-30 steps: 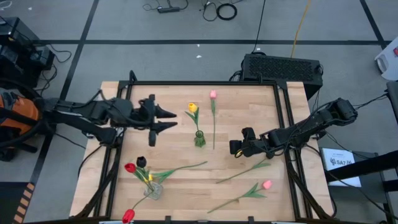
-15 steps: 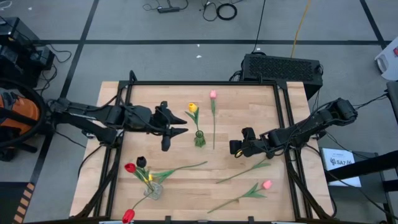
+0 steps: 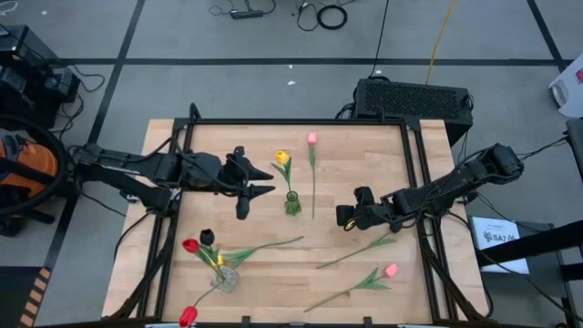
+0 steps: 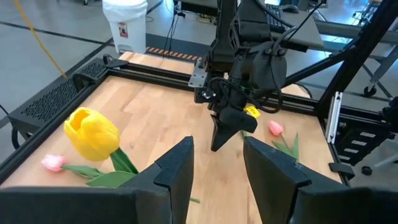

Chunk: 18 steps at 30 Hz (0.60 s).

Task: Sort flowers into vase by color
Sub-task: Put the bottom pink tulip into the green vase

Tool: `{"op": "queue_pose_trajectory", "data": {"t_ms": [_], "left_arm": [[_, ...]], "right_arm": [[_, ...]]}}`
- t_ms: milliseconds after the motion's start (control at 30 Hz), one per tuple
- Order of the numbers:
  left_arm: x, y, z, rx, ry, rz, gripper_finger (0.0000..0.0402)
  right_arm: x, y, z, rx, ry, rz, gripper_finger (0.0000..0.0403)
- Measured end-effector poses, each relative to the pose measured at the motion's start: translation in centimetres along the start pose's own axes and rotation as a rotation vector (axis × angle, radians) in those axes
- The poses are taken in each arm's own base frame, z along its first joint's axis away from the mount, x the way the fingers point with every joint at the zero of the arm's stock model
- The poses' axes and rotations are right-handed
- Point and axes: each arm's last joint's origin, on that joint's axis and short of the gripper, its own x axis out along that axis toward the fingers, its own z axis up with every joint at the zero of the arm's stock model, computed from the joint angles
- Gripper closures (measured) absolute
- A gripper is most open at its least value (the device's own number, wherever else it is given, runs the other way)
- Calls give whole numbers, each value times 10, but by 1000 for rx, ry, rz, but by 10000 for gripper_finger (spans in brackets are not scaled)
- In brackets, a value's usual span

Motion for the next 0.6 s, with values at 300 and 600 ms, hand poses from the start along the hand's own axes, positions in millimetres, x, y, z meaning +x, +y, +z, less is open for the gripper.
{"op": "queue_pose_trajectory", "data": {"t_ms": [300, 600], "left_arm": [[0, 0, -1, 3, 7, 2, 256], [-1, 3, -11, 23, 114, 28, 256]], "right_arm": [[0, 0, 0, 0, 0, 0, 403], [0, 0, 0, 0, 0, 0, 403]]}}
